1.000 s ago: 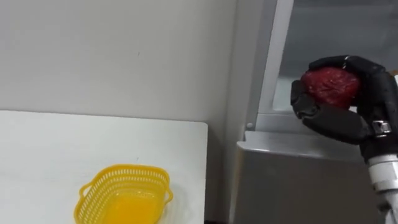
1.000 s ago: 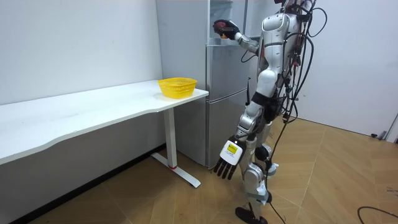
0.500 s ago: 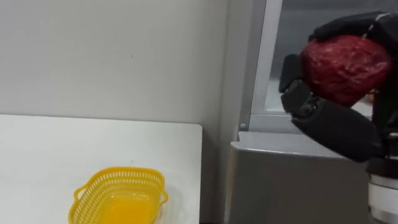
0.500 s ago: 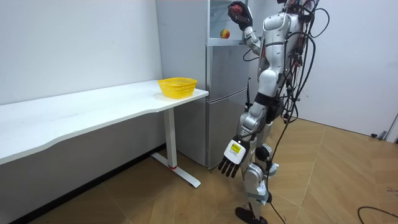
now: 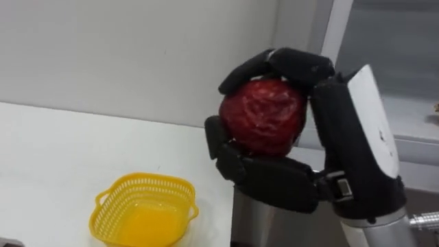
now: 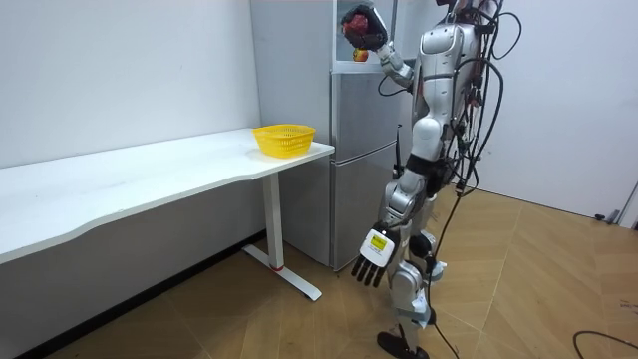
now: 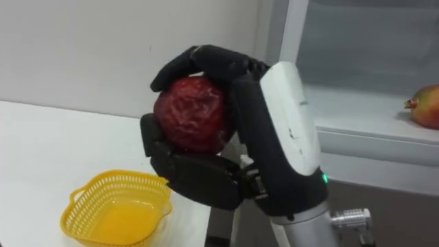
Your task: Retrieve from the upper fridge
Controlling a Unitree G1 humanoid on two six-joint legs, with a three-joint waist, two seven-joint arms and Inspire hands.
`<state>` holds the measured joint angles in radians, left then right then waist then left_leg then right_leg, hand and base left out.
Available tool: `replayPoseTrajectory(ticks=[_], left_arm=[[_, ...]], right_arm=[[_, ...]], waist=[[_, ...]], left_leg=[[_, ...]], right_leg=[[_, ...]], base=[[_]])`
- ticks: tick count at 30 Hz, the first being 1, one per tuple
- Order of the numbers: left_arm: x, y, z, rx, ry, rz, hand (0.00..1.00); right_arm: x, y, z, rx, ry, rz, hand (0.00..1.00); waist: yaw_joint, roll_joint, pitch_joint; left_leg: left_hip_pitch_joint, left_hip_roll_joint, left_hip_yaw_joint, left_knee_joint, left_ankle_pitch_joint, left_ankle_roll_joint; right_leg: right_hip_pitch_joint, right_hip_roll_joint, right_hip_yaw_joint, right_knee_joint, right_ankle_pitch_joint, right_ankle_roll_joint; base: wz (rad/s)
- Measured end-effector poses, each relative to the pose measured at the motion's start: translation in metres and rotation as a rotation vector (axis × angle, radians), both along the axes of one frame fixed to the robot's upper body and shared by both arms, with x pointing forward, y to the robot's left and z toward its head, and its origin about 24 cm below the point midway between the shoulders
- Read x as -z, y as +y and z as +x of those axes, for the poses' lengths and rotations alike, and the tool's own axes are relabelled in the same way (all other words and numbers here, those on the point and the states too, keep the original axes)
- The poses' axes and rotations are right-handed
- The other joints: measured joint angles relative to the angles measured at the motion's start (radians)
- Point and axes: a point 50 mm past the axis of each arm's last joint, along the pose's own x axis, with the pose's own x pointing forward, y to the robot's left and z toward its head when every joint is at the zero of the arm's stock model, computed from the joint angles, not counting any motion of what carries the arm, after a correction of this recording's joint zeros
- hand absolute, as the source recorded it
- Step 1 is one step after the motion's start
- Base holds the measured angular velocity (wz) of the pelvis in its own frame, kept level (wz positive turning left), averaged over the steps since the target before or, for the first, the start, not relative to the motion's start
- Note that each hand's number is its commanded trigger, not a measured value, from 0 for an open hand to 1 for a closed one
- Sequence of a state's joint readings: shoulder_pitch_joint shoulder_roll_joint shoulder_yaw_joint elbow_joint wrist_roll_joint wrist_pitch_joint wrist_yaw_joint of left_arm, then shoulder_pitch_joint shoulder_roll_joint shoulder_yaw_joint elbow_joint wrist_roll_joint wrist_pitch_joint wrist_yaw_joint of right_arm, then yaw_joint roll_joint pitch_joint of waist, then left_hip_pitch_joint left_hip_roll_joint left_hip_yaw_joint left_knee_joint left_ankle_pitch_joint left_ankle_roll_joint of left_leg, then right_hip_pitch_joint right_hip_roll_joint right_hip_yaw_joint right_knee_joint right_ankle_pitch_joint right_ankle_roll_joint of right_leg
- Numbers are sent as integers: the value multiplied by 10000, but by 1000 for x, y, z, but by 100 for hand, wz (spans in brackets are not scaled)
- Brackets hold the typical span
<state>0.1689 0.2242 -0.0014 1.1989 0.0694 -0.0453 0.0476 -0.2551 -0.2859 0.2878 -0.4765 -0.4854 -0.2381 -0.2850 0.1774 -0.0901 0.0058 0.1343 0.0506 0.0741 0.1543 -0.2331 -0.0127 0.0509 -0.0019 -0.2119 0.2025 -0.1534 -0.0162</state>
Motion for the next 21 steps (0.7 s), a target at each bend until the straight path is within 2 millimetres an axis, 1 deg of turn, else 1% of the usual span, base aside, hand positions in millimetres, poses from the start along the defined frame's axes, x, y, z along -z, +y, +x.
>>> replayPoseTrajectory(ticks=[1,2,4,5,6,8,10,11,14,15,16,17,19,21], left_arm=[[0,1,1,100,9,34,0],[-1,1,3,149,-14,34,0],[-1,1,5,168,-69,22,0],[-1,1,6,190,-77,14,0],[0,0,6,190,-77,8,0],[0,0,4,113,-13,-84,0],[0,0,4,116,25,-101,0],[0,-1,4,123,68,-128,0],[2,-3,-3,59,322,-184,0],[2,-3,-6,46,404,-196,0],[3,-4,-10,10,545,-235,0],[3,-4,-15,-35,723,-283,0],[3,-5,-18,-37,848,-428,0],[4,-6,-18,-2,902,-513,0]], right_arm=[[-1,5,0,-208,-43,-124,100],[-1,7,0,-317,-63,-203,100],[2,10,6,-408,98,-384,100],[5,10,11,-315,332,-492,100],[7,9,14,-249,473,-551,100],[16,10,27,199,819,-1070,100],[24,9,36,506,1251,-1346,100],[30,8,42,697,1527,-1479,100],[38,5,54,1068,2027,-1687,100],[38,5,56,1133,2092,-1711,100],[40,3,59,1252,2190,-1766,100],[42,0,62,1414,2274,-1876,100],[46,-5,67,1695,2443,-2206,100],[49,-10,73,1972,2627,-2435,100]], waist=[[49,-49,15],[145,-72,13],[193,-74,15],[233,-72,19],[267,-70,19],[495,-51,40],[590,-37,49],[720,-12,68],[879,61,117],[928,64,119],[1013,21,91],[990,2,86],[991,-81,55],[1035,-157,75]], left_leg=[[-27,-6,-61,34,0,0],[-47,-17,-126,63,0,1],[-47,-46,-288,95,2,4],[-38,-75,-402,105,4,8],[-31,-87,-478,109,5,10],[-78,-104,-562,145,8,15],[-172,-112,-692,180,14,25],[-210,-112,-793,198,15,25],[-290,-115,-910,167,19,17],[-293,-115,-932,169,20,14],[-320,-116,-1011,177,23,10],[-397,-131,-1132,225,29,2],[-519,-175,-1346,362,35,3],[-554,-228,-1541,441,42,11]], right_leg=[[2,-11,-56,-1,1,-1],[19,-26,-110,-2,1,-1],[103,-70,-243,-3,-1,2],[177,-104,-372,-10,-11,19],[202,-117,-395,-9,-18,31],[215,-156,-601,-18,-22,36],[217,-179,-750,-15,-22,37],[216,-187,-874,-14,-23,38],[216,-192,-976,-13,-36,60],[216,-192,-991,-13,-39,65],[217,-194,-1036,-14,-46,76],[219,-223,-1237,-13,-50,82],[241,-262,-1414,-15,-75,121],[312,-303,-1479,-15,-108,169]], base=[[14],[14],[25],[32],[22],[11],[24],[20],[16],[9],[19],[25],[38],[33]])
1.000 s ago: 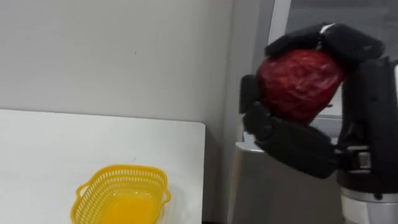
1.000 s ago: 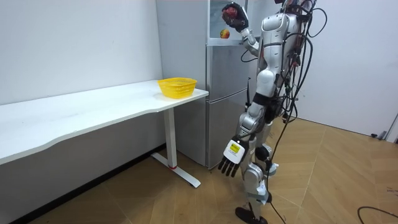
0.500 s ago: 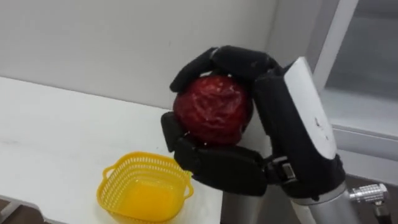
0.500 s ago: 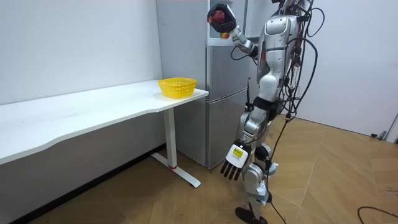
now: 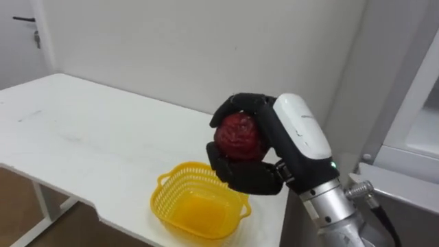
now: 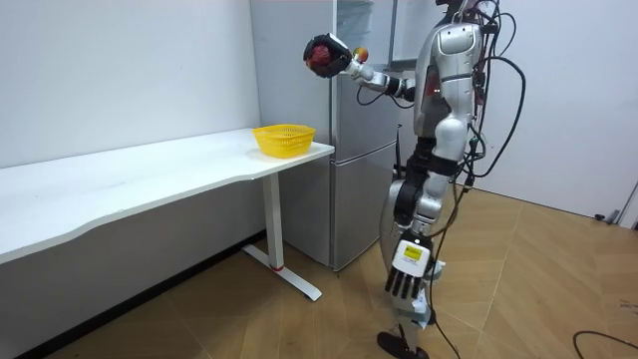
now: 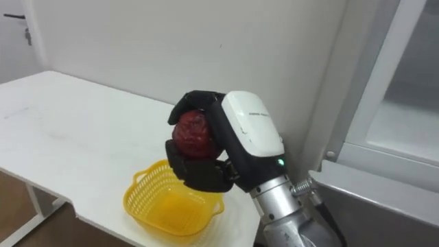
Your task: Retrieve from the upper fridge
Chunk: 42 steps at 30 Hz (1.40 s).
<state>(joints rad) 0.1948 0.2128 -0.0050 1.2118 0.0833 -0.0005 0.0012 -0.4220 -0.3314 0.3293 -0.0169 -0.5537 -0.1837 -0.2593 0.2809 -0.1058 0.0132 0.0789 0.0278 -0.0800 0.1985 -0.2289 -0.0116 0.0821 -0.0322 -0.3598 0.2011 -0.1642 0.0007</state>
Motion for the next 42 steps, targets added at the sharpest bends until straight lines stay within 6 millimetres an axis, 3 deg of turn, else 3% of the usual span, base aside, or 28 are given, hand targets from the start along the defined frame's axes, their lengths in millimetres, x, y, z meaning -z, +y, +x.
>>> replayPoseTrajectory(ticks=[4,8,12,16,21,28,34,35,36,37,42], left_arm=[[-2,6,-5,-128,80,-50,0],[-3,9,-2,-5,62,-15,0],[-3,10,0,42,65,14,0],[-5,13,4,106,-86,115,0],[-7,17,4,115,-87,241,0],[-7,18,9,158,-189,258,0],[-8,18,17,265,-462,297,0],[-9,19,18,293,-510,320,0],[-9,19,18,303,-530,326,0],[-9,19,19,314,-553,324,0],[-9,19,19,338,-548,320,0]], right_arm=[[3,-6,18,450,368,-197,100],[18,-20,41,1359,1418,-318,100],[32,-29,51,1864,2212,-266,100],[46,-38,54,2324,2999,-51,100],[48,-36,54,2191,3132,40,100],[51,-31,52,2064,3067,-427,100],[54,-26,51,1871,3133,-617,100],[54,-26,51,1873,3132,-618,61],[54,-26,51,1873,3132,-619,13],[54,-26,51,1872,3131,-619,0],[54,-26,51,1858,3117,-616,0]], waist=[[221,-290,38],[304,-566,91],[454,-619,85],[570,-666,51],[741,-731,17],[879,-926,126],[1011,-968,116],[1049,-973,112],[1061,-969,116],[1082,-972,113],[1129,-989,101]], left_leg=[[13,-42,-91,18,1,1],[9,-86,-219,59,-2,3],[-86,-96,-340,38,-4,2],[-235,-97,-545,66,4,-11],[-273,-103,-591,158,18,-17],[-326,-112,-596,182,19,-16],[-526,-145,-594,252,18,-16],[-527,-144,-601,244,17,-18],[-528,-144,-604,238,16,-19],[-530,-145,-606,232,15,-19],[-533,-151,-616,245,15,-19]], right_leg=[[58,-41,-52,-6,-78,40],[238,-62,-261,-169,-76,37],[225,-71,-404,-160,-74,35],[178,-69,-588,-166,-74,36],[140,-67,-559,-173,-74,36],[107,-63,-562,-262,-74,35],[9,-68,-552,-316,-64,19],[15,-67,-559,-312,-64,20],[18,-66,-562,-312,-64,19],[23,-66,-565,-312,-64,19],[30,-68,-568,-311,-64,19]], base=[[7],[10],[11],[16],[2],[0],[-1],[0],[0],[0],[0]])
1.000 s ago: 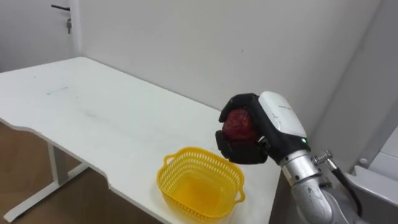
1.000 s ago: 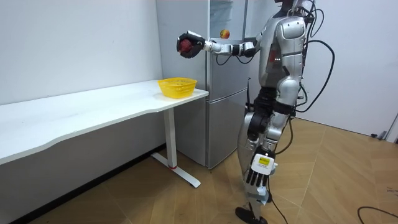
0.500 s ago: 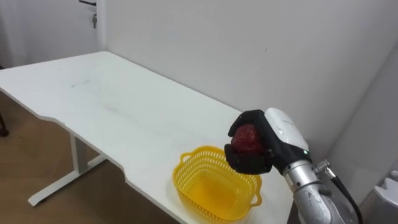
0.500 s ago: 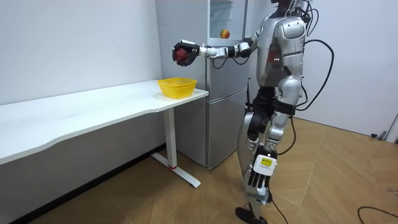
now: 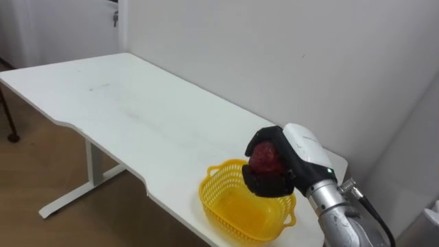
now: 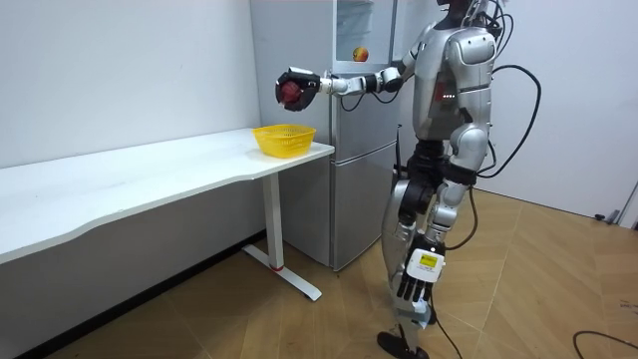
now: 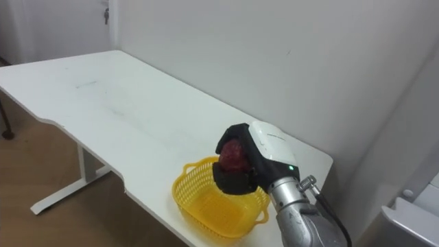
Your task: Retrieve from the upper fridge
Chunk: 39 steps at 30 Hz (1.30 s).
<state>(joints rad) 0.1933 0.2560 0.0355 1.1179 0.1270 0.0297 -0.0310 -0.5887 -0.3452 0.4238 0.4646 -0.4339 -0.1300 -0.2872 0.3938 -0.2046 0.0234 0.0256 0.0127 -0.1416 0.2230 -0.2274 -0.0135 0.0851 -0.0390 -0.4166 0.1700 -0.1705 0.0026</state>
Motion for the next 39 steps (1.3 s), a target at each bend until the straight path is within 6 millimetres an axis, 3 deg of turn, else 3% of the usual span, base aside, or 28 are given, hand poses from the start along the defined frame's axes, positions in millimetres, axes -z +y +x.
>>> replayPoseTrajectory(ticks=[39], left_arm=[[-1,1,5,258,-28,91,0]], right_arm=[[3,4,-1,-187,55,-141,0]], waist=[[-70,-68,1]], left_leg=[[-162,-39,-34,127,-2,4]], right_leg=[[-69,-29,7,6,0,0]], base=[[0]])
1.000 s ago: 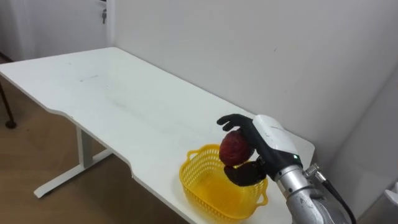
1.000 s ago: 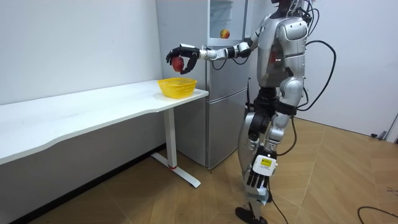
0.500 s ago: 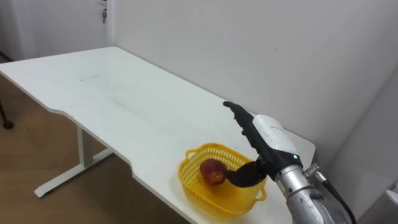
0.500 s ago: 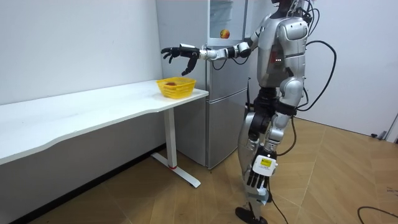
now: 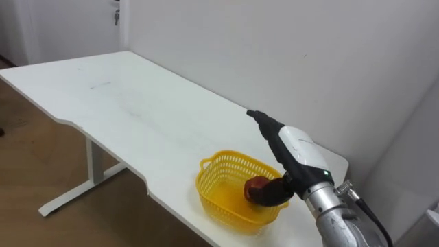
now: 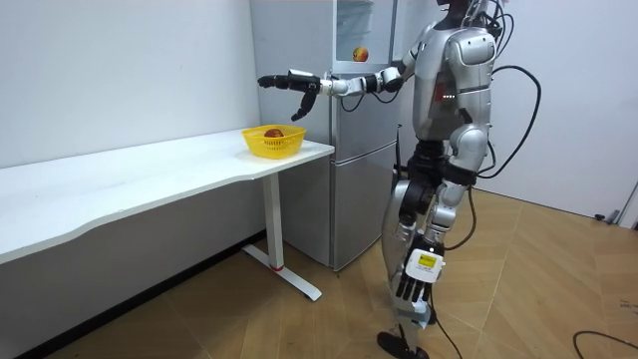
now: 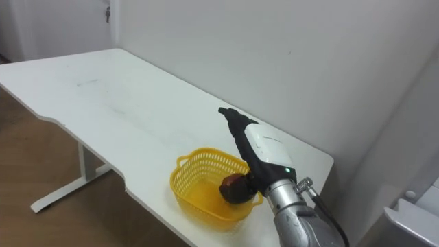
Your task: Retrieve from the upper fridge
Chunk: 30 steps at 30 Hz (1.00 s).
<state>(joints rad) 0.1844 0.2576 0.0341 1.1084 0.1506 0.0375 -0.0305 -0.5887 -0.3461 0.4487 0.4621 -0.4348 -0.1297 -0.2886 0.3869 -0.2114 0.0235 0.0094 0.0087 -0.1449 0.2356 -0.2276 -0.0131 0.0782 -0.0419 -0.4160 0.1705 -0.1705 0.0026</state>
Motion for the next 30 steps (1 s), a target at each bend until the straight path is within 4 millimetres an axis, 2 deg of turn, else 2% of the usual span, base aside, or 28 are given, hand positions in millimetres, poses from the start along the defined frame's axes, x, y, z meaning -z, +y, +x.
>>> replayPoseTrajectory(ticks=[11,15,18,20,24,26,28,30], left_arm=[[0,1,0,-31,-38,169,0],[0,1,-4,-75,67,187,0],[0,1,-9,-81,171,187,0],[1,0,-12,-57,249,199,0],[1,0,-20,-205,398,252,0],[1,0,-21,-354,334,366,0],[1,0,-22,-432,318,450,0],[1,-1,-23,-518,285,517,0]], right_arm=[[-5,3,-1,-159,-208,151,0],[-16,9,-4,-461,-707,361,0],[-32,13,-8,-597,-1514,783,0],[-58,17,-16,-897,-2610,1259,0],[-86,16,-33,-1110,-4221,2135,0],[-94,9,-45,-1008,-4868,2726,0],[-96,5,-51,-932,-5085,3050,0],[-99,-1,-55,-770,-5308,3398,0]], waist=[[-56,41,23],[-256,133,23],[-388,264,-27],[-606,463,-76],[-897,771,-180],[-1106,934,-131],[-1310,1039,-136],[-1413,1108,-177]], left_leg=[[2,-6,5,23,0,0],[17,-16,37,25,0,0],[21,-7,151,26,0,1],[45,1,288,60,0,2],[230,32,612,-1,1,4],[377,60,736,-69,-1,8],[541,138,952,-201,-21,33],[575,166,1071,-326,-24,32]], right_leg=[[10,-1,22,2,1,-2],[16,-3,73,-3,7,-11],[-51,2,206,5,18,-29],[-99,10,350,2,37,-50],[-63,14,589,14,38,-49],[21,16,664,59,44,-53],[15,45,786,157,54,-69],[-17,72,905,159,68,-93]], base=[[0],[-1],[-11],[-14],[-20],[-17],[-25],[-23]])
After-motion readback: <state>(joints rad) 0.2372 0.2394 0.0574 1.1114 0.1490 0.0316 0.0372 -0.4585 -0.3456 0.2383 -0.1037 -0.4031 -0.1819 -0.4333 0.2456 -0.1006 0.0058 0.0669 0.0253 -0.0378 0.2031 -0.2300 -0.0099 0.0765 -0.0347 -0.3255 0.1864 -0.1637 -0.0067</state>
